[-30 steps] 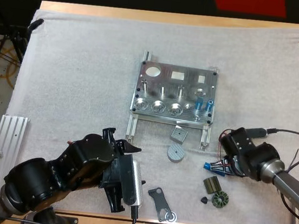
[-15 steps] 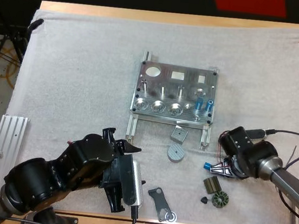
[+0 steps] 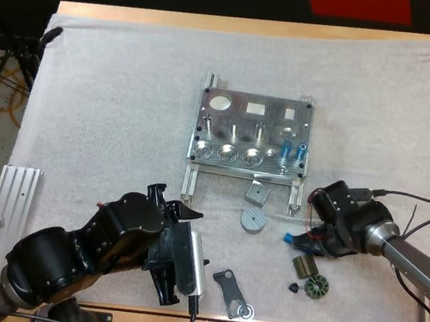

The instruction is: Load cells from right to left

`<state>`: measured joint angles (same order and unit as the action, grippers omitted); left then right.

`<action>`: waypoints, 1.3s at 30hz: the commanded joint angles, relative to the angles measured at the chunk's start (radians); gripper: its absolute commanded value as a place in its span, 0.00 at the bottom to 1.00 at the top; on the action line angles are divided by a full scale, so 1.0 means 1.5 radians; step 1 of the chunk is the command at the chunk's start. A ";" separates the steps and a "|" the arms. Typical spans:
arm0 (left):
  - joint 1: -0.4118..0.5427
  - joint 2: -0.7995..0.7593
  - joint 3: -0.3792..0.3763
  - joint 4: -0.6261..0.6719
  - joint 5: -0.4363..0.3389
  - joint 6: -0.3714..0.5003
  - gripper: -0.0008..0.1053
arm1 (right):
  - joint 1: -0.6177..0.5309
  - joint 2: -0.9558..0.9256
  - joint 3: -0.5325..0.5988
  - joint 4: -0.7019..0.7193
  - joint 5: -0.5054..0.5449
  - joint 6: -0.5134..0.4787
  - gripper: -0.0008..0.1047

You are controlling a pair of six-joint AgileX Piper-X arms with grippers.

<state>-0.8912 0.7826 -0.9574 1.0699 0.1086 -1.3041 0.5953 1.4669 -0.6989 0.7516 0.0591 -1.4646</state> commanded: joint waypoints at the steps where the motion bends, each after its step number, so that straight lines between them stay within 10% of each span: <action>1: -0.001 -0.004 -0.004 0.000 0.003 0.004 0.62 | 0.008 -0.001 -0.004 -0.019 -0.019 0.003 0.42; 26: -0.001 -0.004 -0.004 0.000 0.003 0.004 0.62 | 0.072 -0.001 -0.016 -0.094 -0.128 0.001 0.42; 39: -0.001 -0.004 -0.004 0.000 0.003 0.099 0.62 | 0.071 -0.071 -0.129 0.098 -0.083 -0.069 0.42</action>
<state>-0.8912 0.7826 -0.9574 1.0699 0.1086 -1.1743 0.7013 1.3685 -0.8848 0.8707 -0.0666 -1.5573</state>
